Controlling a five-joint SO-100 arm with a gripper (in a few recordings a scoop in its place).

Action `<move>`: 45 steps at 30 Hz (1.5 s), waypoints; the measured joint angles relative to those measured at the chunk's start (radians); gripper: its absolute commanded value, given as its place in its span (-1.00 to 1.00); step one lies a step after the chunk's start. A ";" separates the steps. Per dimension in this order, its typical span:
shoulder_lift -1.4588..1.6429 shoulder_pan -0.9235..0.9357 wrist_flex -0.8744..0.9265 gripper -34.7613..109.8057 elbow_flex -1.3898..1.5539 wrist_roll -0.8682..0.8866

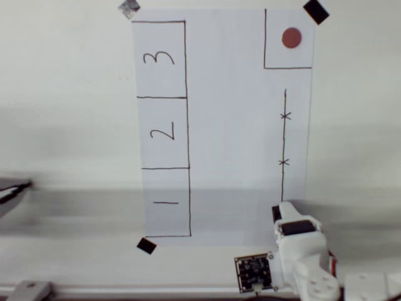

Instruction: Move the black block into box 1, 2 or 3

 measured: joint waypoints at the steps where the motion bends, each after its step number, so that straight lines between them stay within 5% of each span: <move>1: 0.000 0.003 -0.005 -0.52 0.000 0.005; 17: -0.008 0.155 0.069 -0.52 -0.322 0.014; 45: -0.495 0.337 0.069 -0.52 -0.983 -0.037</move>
